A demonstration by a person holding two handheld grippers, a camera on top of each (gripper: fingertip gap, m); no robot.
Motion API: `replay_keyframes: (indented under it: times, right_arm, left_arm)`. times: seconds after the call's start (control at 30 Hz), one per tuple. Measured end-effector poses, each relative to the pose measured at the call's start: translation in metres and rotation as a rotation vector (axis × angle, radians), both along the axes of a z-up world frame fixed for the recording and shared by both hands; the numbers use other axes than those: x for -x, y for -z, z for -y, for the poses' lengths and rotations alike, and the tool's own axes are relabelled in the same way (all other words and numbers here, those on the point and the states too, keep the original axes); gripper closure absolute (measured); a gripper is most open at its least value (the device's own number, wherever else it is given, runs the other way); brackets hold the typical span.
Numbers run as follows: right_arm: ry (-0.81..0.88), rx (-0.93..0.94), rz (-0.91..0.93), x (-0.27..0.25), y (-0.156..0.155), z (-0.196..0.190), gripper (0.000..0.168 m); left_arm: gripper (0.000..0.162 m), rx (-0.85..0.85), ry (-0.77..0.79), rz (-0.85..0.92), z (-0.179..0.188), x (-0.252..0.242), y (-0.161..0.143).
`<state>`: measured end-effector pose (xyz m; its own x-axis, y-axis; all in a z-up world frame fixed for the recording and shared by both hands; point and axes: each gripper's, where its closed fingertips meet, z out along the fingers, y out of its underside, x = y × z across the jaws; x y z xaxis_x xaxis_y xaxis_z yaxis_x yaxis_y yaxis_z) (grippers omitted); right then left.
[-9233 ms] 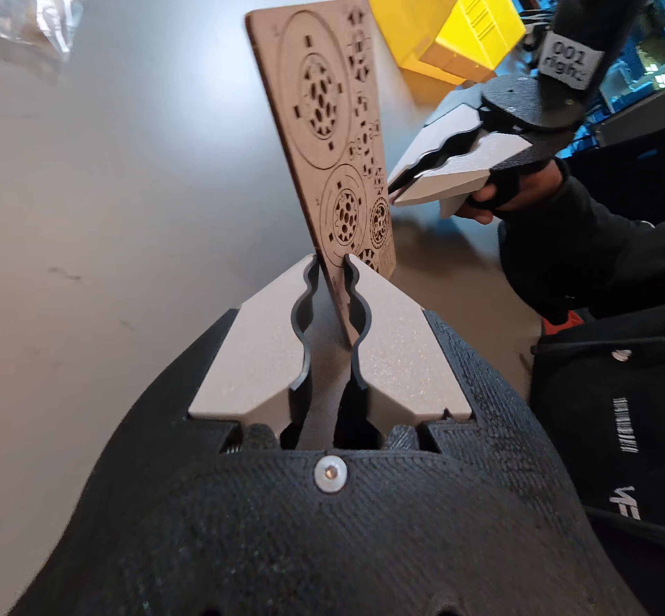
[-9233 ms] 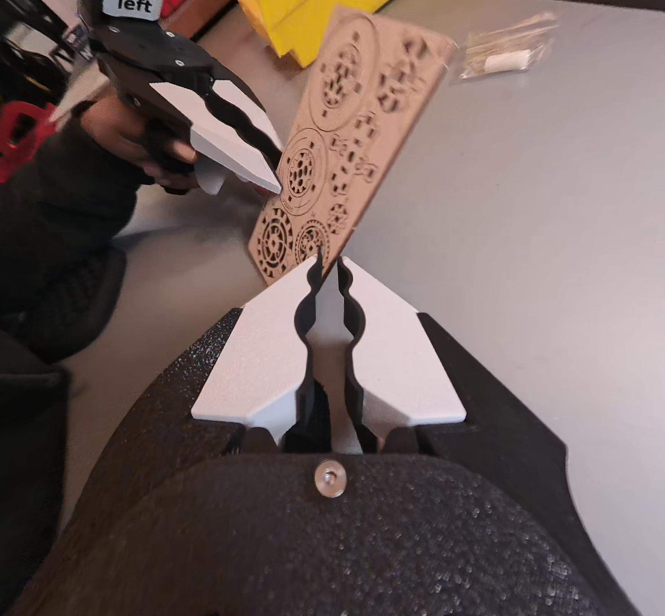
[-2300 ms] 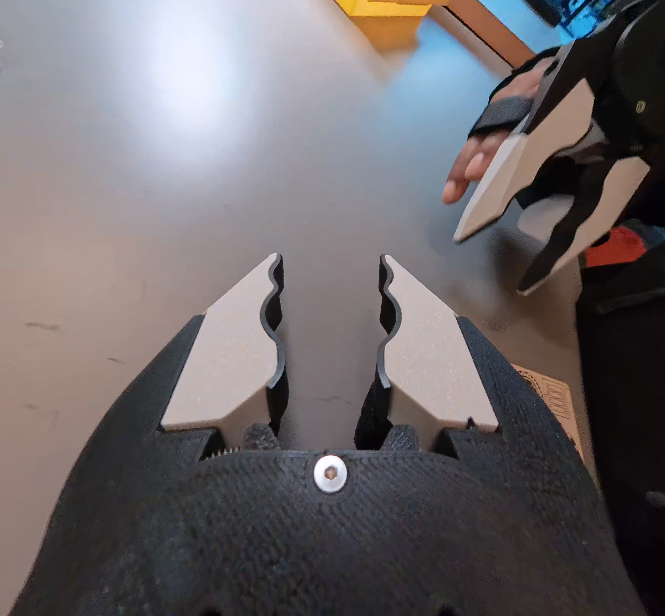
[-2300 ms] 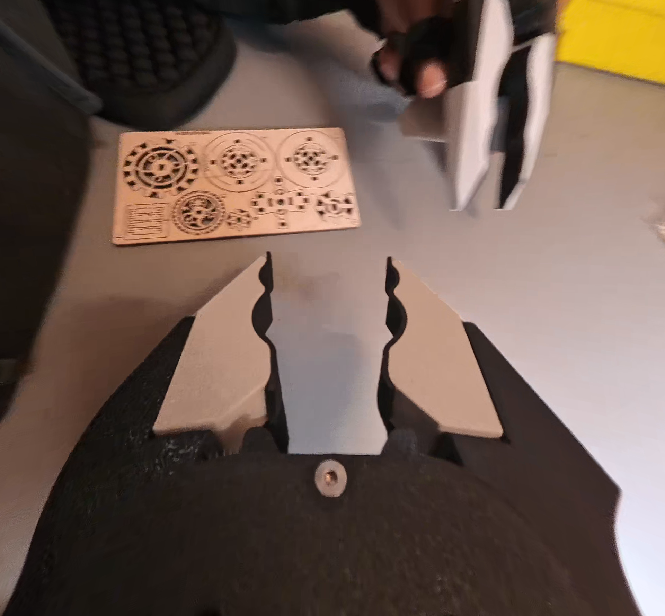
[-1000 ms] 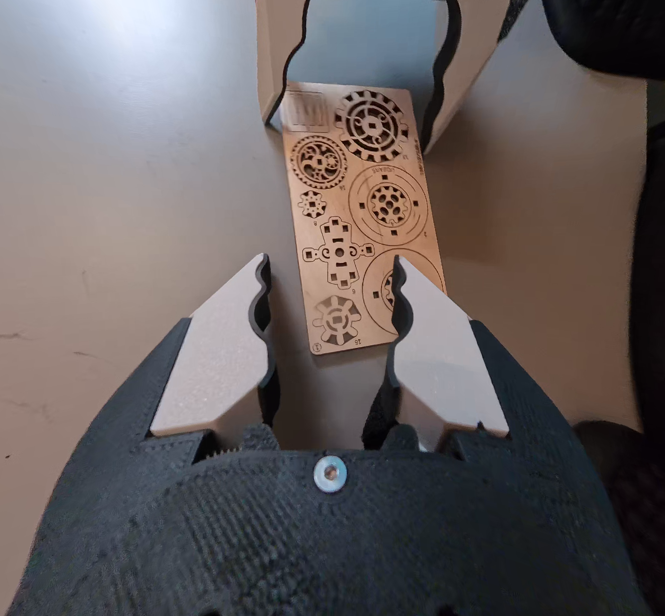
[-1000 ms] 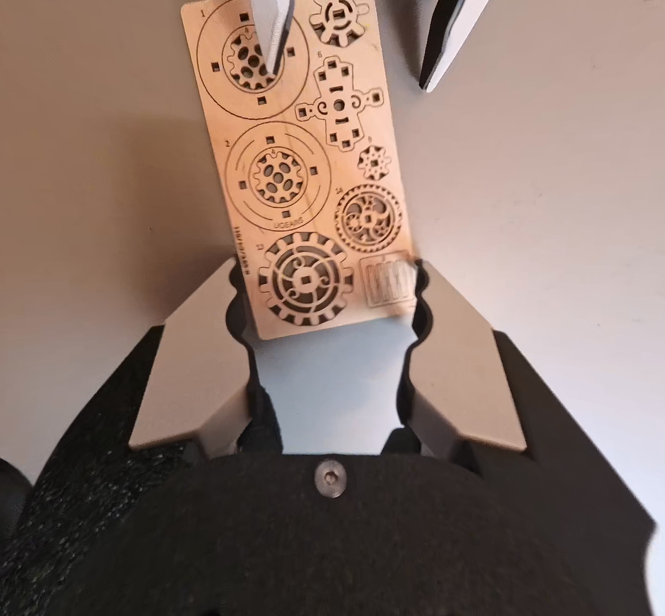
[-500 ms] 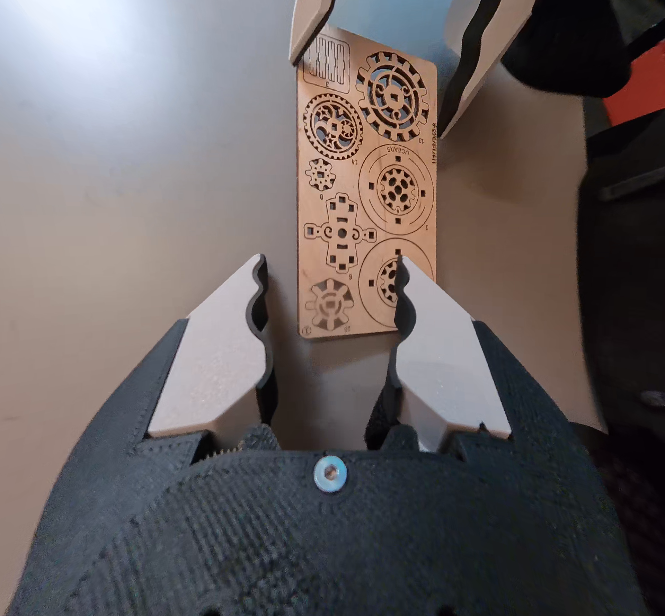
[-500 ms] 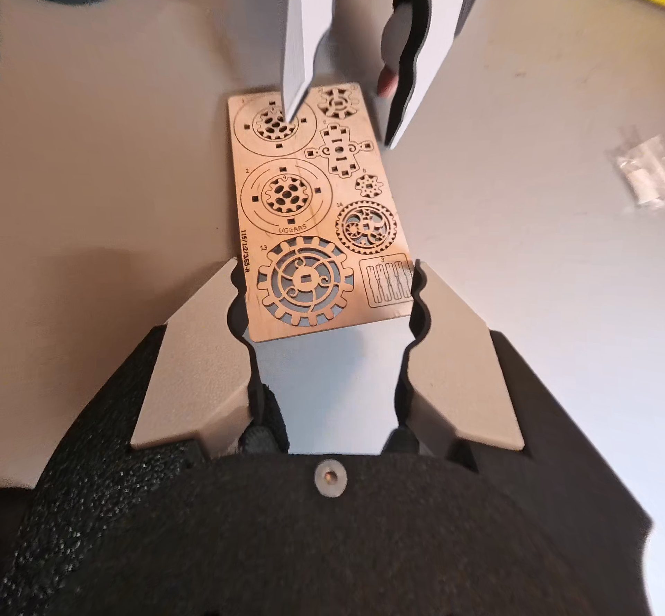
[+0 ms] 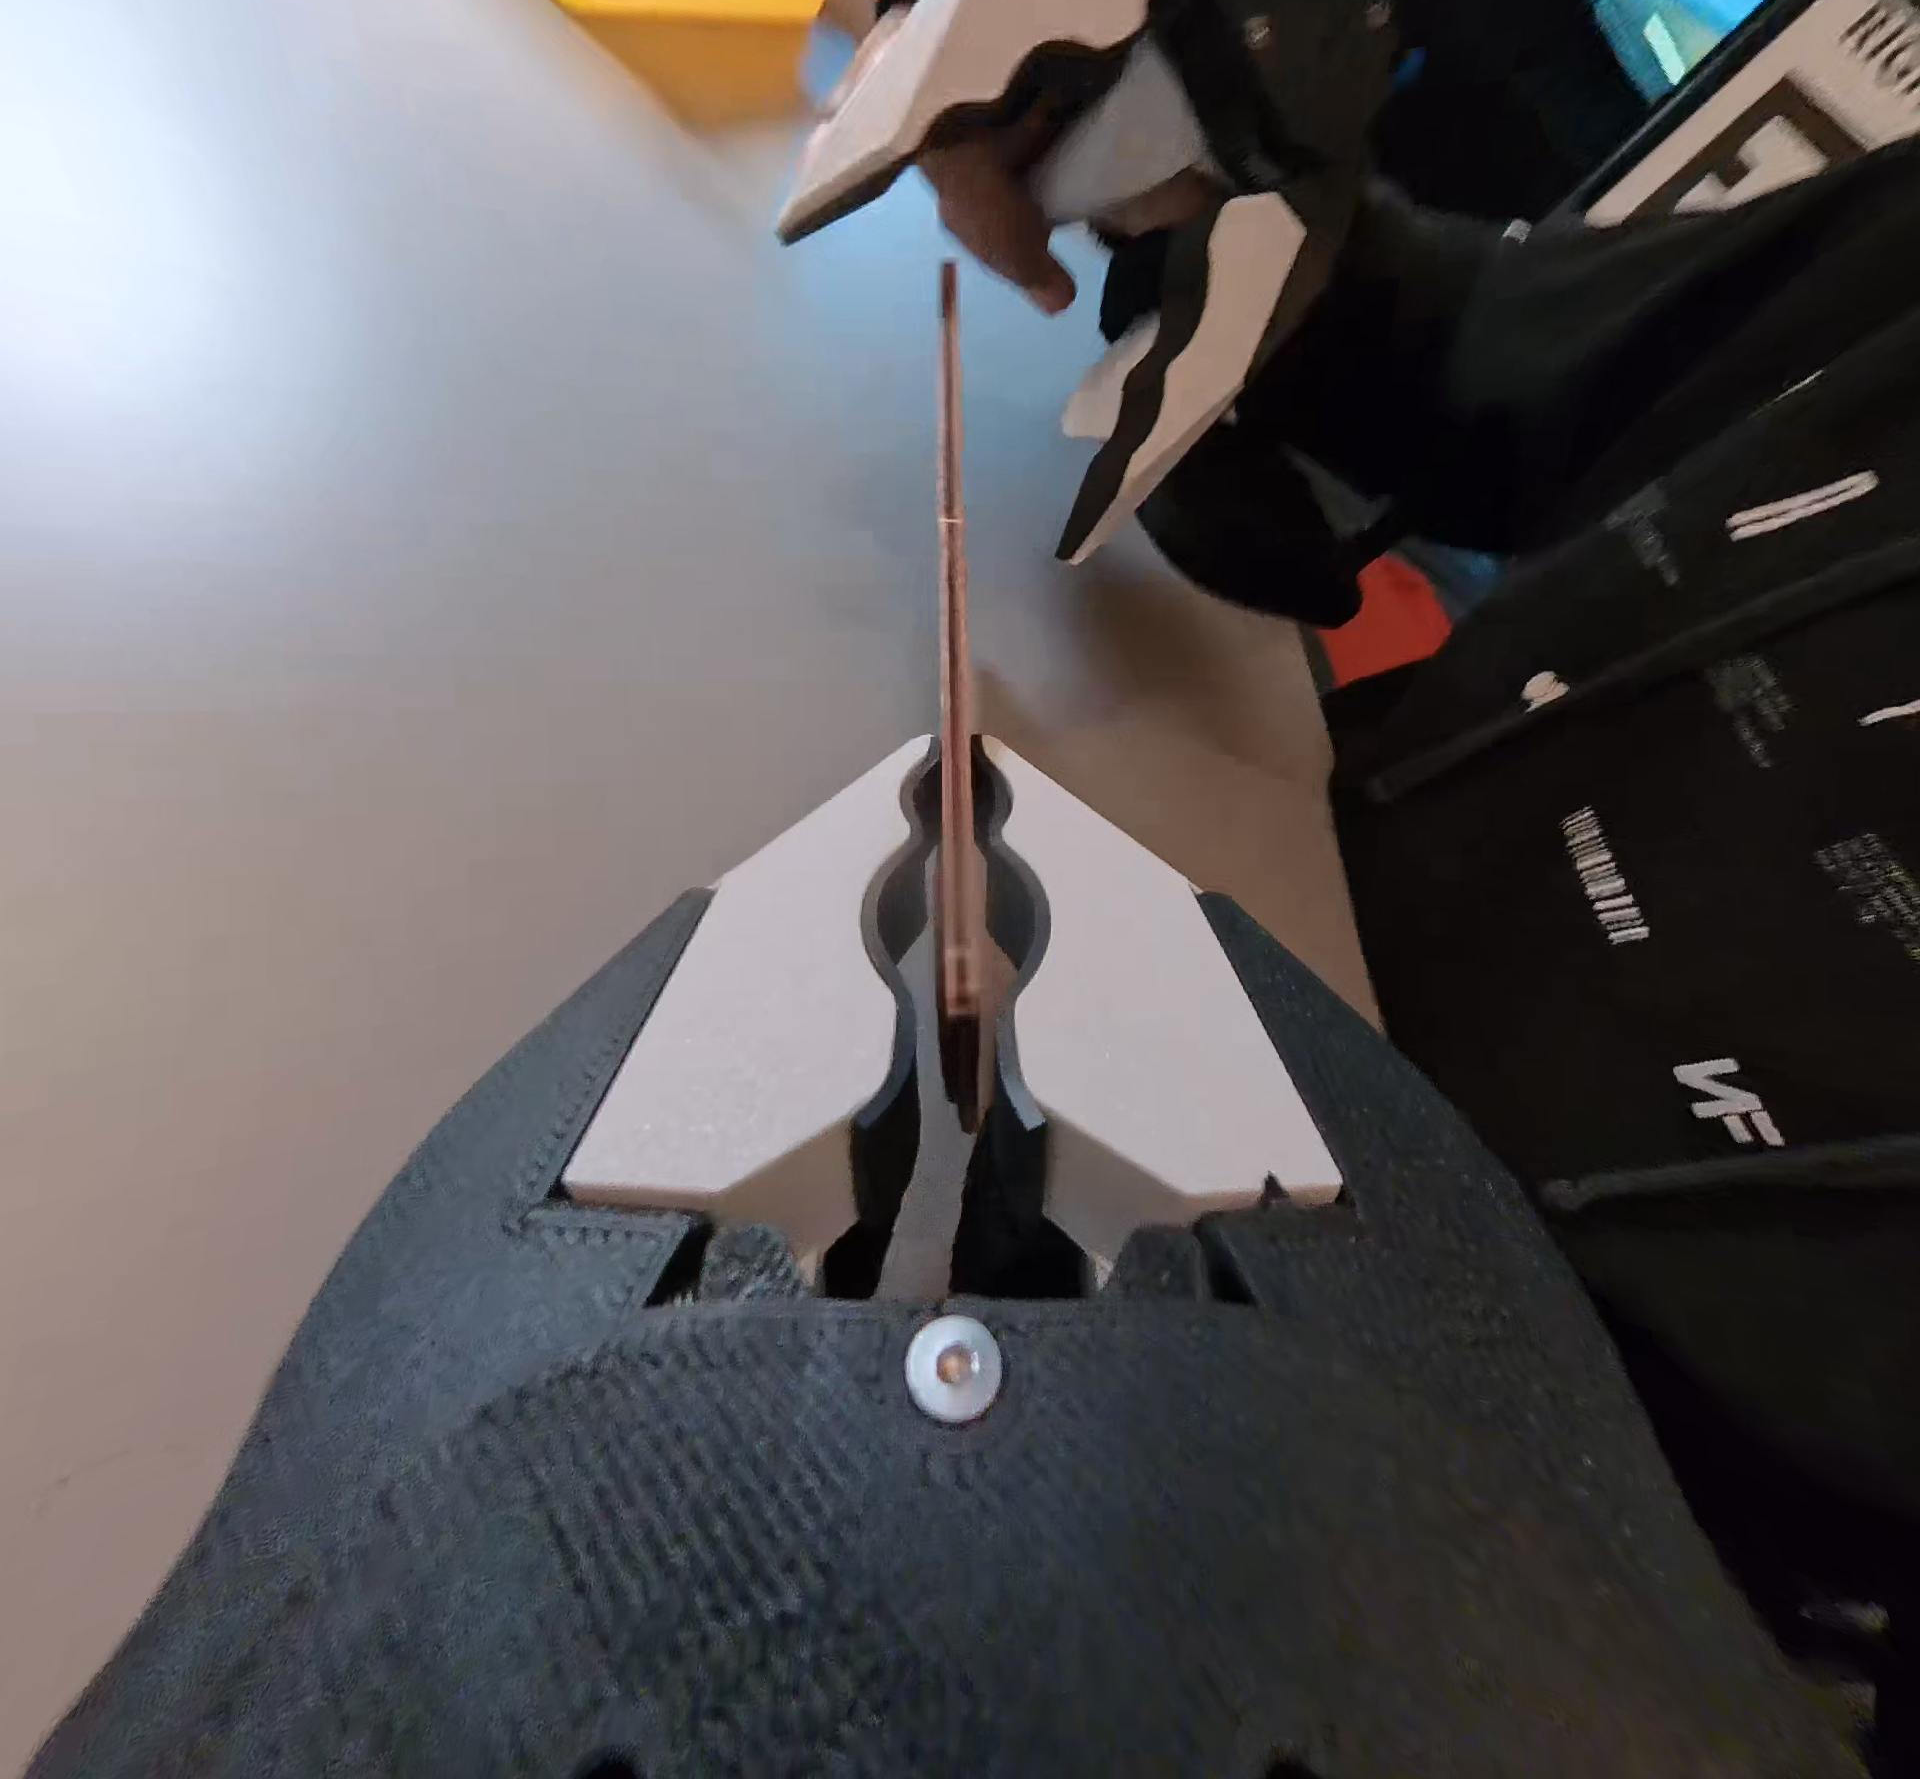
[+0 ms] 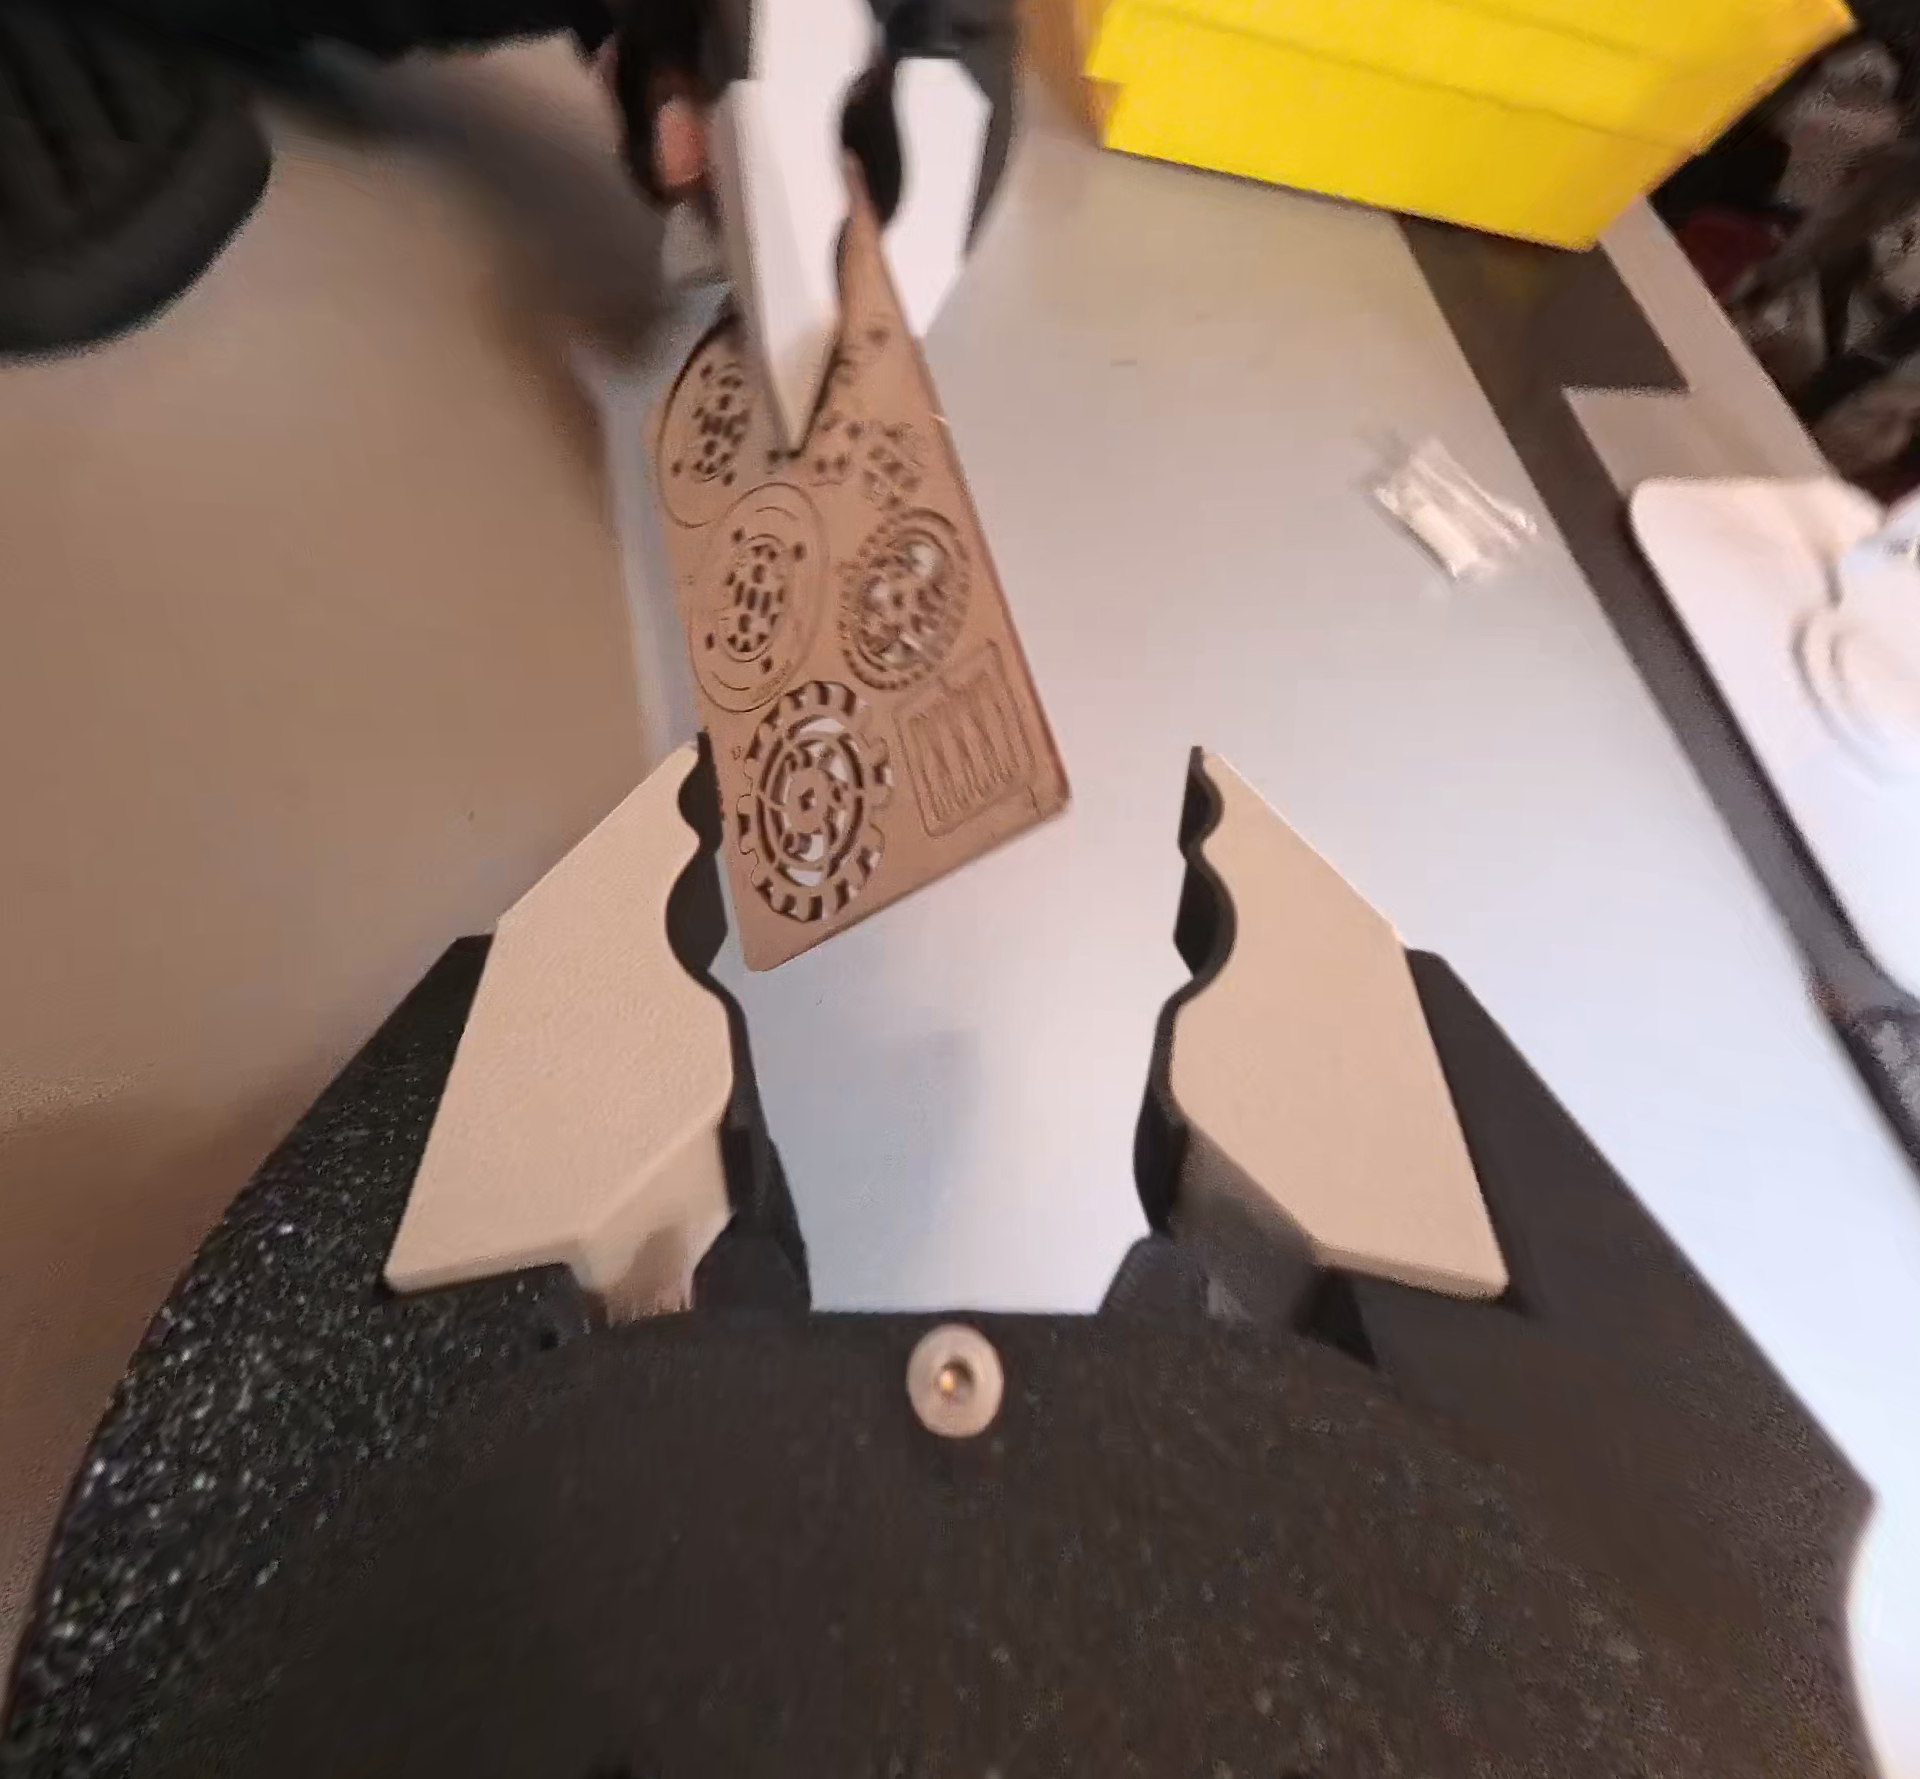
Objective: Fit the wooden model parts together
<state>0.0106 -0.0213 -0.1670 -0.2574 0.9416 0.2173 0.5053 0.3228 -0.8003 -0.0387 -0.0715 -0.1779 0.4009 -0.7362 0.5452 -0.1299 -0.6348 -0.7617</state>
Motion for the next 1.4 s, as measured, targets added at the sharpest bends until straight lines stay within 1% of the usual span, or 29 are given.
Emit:
replay_keyframes:
  times: [0.1, 0.13, 0.2, 0.27, 0.33, 0.43, 0.57, 0.63, 0.73, 0.8, 0.87, 0.93, 1.0, 1.03, 1.1, 1.17, 1.23, 1.4]
  right_arm:
    - [0.136, 0.242, -0.061, 0.002, 0.0, -0.018, 0.083]
    - [0.156, 0.33, -0.078, 0.003, 0.0, -0.018, 0.086]
    - [0.166, 0.503, -0.109, 0.009, 0.0, -0.01, 0.095]
    - [0.167, 0.63, -0.146, 0.019, -0.003, -0.002, 0.106]
    - [0.164, 0.733, -0.207, 0.029, -0.015, 0.003, 0.118]
    - [0.132, 0.883, -0.319, 0.041, -0.04, 0.015, 0.131]
    - [0.168, 0.958, -0.442, 0.047, -0.058, 0.008, 0.159]
    - [0.144, 0.973, -0.462, 0.044, -0.065, 0.006, 0.163]
    - [0.092, 0.943, -0.419, 0.041, -0.064, 0.011, 0.166]
    - [0.035, 0.926, -0.368, 0.039, -0.064, 0.019, 0.167]
    - [-0.019, 0.89, -0.313, 0.035, -0.061, 0.027, 0.168]
    - [-0.073, 0.891, -0.249, 0.033, -0.057, 0.036, 0.168]
    - [-0.107, 0.904, -0.217, 0.033, -0.054, 0.043, 0.168]
    - [-0.117, 0.914, -0.198, 0.033, -0.051, 0.046, 0.168]
    - [-0.101, 0.904, -0.163, 0.034, -0.042, 0.046, 0.167]
    - [-0.058, 0.922, -0.172, 0.034, -0.038, 0.036, 0.167]
    - [-0.021, 0.961, -0.182, 0.035, -0.035, 0.028, 0.165]
    - [0.002, 1.031, -0.213, 0.036, -0.032, 0.021, 0.165]
  left_arm:
    - [0.16, -0.03, -0.067, 0.072, -0.01, 0.007, -0.014]
    - [0.16, -0.03, -0.101, 0.109, -0.015, 0.01, -0.02]
    - [0.16, -0.025, -0.158, 0.2, -0.023, 0.014, -0.033]
    - [0.16, -0.018, -0.199, 0.292, -0.029, 0.017, -0.045]
    - [0.16, -0.021, -0.229, 0.378, -0.033, 0.018, -0.058]
    - [0.16, -0.038, -0.281, 0.466, -0.038, 0.017, -0.072]
    - [0.16, -0.079, -0.315, 0.492, -0.039, 0.01, -0.08]
    - [0.16, -0.093, -0.32, 0.494, -0.038, 0.008, -0.082]
    - [0.16, -0.097, -0.293, 0.473, -0.035, 0.006, -0.08]
    - [0.158, -0.105, -0.229, 0.436, -0.028, 0.003, -0.08]
    - [0.149, -0.131, -0.168, 0.382, -0.019, 0.003, -0.082]
    - [0.145, -0.174, -0.127, 0.287, -0.012, 0.0, -0.081]
    - [0.147, -0.209, -0.099, 0.159, -0.009, -0.008, -0.071]
    - [0.151, -0.211, -0.079, 0.11, -0.006, -0.013, -0.064]
    - [0.158, -0.193, -0.059, 0.065, -0.005, -0.023, -0.054]
    - [0.16, -0.165, -0.113, 0.076, -0.013, -0.024, -0.048]
    - [0.16, -0.075, -0.155, 0.148, -0.02, -0.024, -0.045]
    - [0.16, 0.023, -0.194, 0.256, -0.026, -0.022, -0.041]
